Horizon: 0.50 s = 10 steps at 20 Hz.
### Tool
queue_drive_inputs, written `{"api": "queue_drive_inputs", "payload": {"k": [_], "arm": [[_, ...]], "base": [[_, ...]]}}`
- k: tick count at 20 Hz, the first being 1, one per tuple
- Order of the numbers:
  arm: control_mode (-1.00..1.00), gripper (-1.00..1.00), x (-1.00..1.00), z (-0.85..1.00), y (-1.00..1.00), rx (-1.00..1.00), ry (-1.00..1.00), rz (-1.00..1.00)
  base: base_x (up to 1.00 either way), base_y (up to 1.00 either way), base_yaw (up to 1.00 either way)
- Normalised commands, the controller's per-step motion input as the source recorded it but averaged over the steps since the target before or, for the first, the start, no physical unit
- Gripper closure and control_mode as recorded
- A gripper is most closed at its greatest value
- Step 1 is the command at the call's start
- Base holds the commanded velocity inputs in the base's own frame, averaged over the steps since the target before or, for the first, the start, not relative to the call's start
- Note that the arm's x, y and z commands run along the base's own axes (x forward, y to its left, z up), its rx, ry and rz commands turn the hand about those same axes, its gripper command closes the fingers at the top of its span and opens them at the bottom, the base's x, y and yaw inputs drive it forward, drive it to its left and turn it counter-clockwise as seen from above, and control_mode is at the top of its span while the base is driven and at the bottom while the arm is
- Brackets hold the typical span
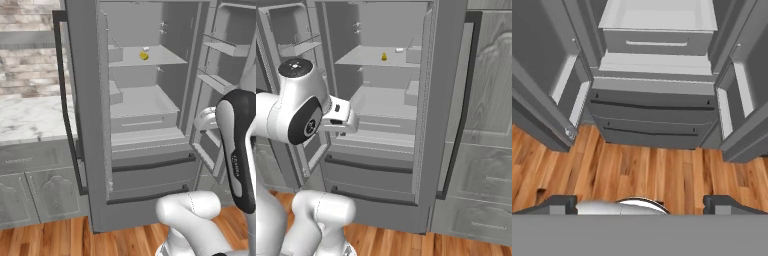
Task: Take the lemon wedge from the fridge and place it on the plate with fish on the dining counter.
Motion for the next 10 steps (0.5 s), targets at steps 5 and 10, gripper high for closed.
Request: {"api": "queue_drive_inputs", "payload": {"k": [5,10], "arm": [[-1.00,-1.00,0.25,0.00,0.30,0.00,0.00,-0.03],[-1.00,-1.00,0.00,0.00,0.00,0.00,0.00,0.00]], "base": [[0.00,0.00,0.00],[0.00,0.00,0.00]]}}
